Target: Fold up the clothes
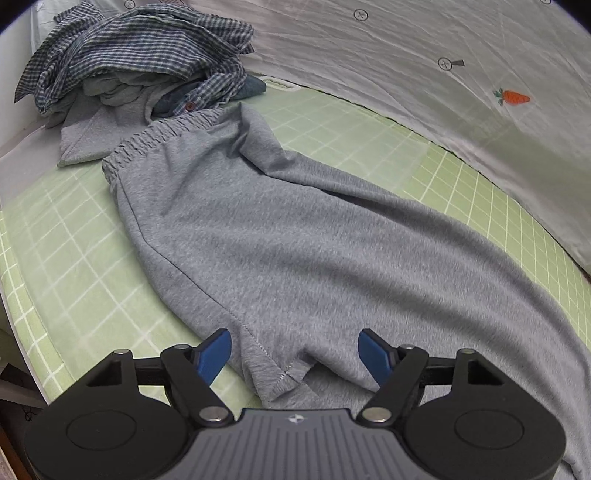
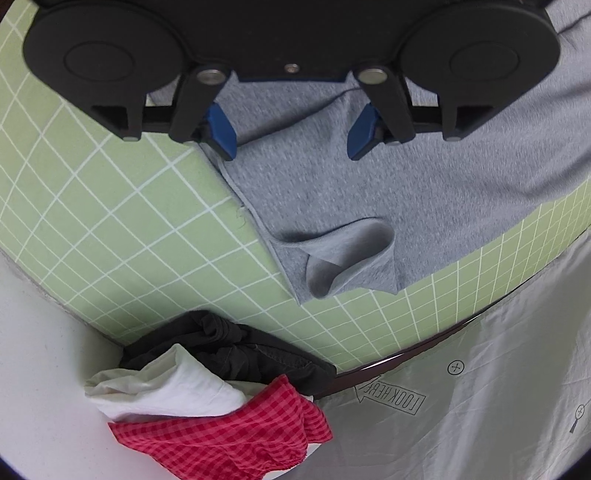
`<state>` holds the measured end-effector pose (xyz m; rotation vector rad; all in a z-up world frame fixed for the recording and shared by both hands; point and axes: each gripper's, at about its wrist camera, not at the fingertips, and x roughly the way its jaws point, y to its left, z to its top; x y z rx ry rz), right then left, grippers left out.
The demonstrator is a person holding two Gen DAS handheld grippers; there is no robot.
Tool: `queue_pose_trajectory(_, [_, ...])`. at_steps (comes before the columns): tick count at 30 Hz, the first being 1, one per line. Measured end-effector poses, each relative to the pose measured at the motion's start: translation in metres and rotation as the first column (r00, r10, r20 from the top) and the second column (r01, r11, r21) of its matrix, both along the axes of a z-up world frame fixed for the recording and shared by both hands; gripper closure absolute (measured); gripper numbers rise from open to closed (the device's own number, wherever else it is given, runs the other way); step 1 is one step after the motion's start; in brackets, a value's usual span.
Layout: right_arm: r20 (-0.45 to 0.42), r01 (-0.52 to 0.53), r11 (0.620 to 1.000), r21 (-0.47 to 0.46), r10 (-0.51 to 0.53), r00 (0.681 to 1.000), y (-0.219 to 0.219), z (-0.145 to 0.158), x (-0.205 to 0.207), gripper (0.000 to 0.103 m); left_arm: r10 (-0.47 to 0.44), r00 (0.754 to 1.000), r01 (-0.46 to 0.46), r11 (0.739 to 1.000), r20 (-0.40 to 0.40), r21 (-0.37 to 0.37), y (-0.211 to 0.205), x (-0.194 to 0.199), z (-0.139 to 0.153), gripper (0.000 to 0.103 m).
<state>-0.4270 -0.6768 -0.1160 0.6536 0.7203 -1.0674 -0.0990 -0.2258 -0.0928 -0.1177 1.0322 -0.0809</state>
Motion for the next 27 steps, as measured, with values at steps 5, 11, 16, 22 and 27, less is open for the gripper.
queue_pose_trajectory(5, [0.035, 0.016, 0.999, 0.034, -0.017, 0.999, -0.006, -0.004, -0.003, 0.053, -0.001, 0.999, -0.001, 0.999, -0.039, -0.035, -0.003, 0.006, -0.010, 0.038])
queue_pose_trajectory(11, [0.067, 0.020, 0.998, 0.059, -0.024, 0.997, -0.011, -0.007, -0.006, 0.071, 0.005, 0.997, -0.008, 0.999, -0.082, -0.039, -0.007, 0.013, -0.021, 0.060])
queue_pose_trajectory(16, [0.081, 0.009, 0.999, 0.047, -0.013, 0.997, -0.012, -0.007, -0.007, 0.097, 0.009, 0.997, -0.012, 0.999, -0.076, -0.034, -0.004, 0.013, -0.028, 0.091])
queue_pose_trajectory(22, [0.105, 0.016, 1.000, -0.018, -0.014, 0.994, -0.010, 0.004, -0.014, 0.102, 0.020, 0.999, -0.021, 0.998, -0.026, -0.064, 0.001, 0.008, -0.018, 0.097])
queue_pose_trajectory(27, [0.146, 0.032, 0.994, -0.105, -0.016, 0.989, -0.005, 0.027, -0.028, 0.103, 0.015, 0.999, -0.010, 0.994, 0.045, -0.105, 0.011, 0.002, 0.008, 0.097])
